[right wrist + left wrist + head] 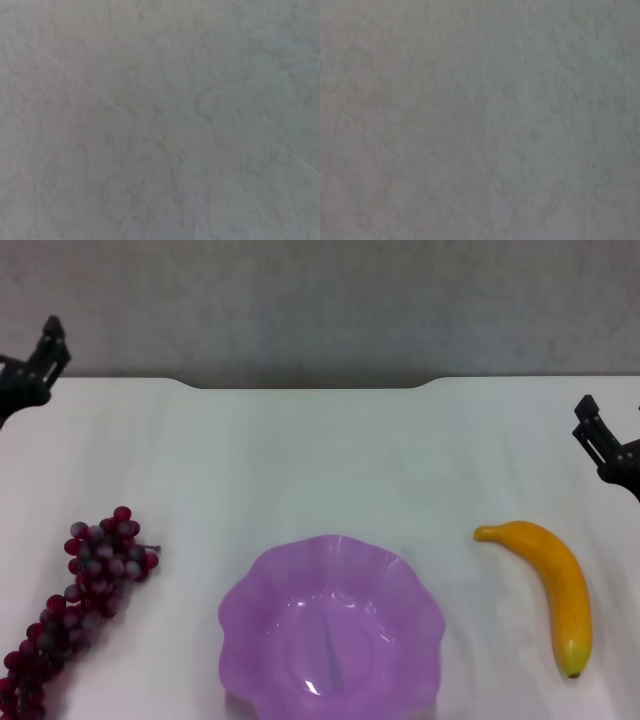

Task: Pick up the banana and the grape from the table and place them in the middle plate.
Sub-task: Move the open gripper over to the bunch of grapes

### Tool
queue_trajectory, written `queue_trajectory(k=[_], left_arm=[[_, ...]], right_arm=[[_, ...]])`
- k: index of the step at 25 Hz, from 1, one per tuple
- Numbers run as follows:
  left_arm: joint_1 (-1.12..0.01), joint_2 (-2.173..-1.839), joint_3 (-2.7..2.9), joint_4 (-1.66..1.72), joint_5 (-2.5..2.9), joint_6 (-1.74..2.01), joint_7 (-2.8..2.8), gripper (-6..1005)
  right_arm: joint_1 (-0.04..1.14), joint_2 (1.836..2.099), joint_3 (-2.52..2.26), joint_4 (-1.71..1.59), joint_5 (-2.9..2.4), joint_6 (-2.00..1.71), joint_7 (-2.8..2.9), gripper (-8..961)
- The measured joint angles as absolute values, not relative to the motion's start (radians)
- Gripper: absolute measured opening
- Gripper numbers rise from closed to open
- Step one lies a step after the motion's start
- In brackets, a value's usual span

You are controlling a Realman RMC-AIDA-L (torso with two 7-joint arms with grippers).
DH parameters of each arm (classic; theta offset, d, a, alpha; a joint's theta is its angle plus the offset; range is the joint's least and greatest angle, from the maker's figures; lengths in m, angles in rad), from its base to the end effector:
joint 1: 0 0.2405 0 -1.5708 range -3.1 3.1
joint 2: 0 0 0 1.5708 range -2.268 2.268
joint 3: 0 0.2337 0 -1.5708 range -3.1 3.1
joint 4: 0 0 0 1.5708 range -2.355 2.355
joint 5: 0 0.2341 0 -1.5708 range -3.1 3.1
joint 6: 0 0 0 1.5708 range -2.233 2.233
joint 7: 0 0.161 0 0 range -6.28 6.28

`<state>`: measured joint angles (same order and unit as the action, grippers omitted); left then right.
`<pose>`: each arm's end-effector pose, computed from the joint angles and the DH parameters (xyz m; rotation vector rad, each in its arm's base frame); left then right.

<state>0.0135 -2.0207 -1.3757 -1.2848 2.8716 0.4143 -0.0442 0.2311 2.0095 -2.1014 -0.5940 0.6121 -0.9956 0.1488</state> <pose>-0.2335 0.3766 0.0664 -1.5603 -0.5123 -0.6864 0.2945 0.3504 -0.0096 -1.5780 0.6044 0.8354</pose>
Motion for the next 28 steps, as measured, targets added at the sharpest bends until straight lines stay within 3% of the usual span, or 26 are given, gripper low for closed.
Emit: queue_trajectory(k=[12, 20, 28], left_arm=[[0.019, -2.026, -1.427, -1.752, 2.872, -0.39, 0.115, 754], [-0.162, -2.028, -1.591, -1.788, 2.872, -0.923, 0.107, 754], [-0.323, -2.021, -1.664, -1.643, 2.875, -1.206, 0.118, 755]], right_arm=[[0.227, 2.01, -2.101, -0.597, 0.614, -0.996, 0.149, 856], [0.228, 2.01, -2.101, -0.597, 0.616, -0.995, 0.149, 853], [0.23, 2.01, -2.101, -0.598, 0.617, -0.995, 0.149, 850]])
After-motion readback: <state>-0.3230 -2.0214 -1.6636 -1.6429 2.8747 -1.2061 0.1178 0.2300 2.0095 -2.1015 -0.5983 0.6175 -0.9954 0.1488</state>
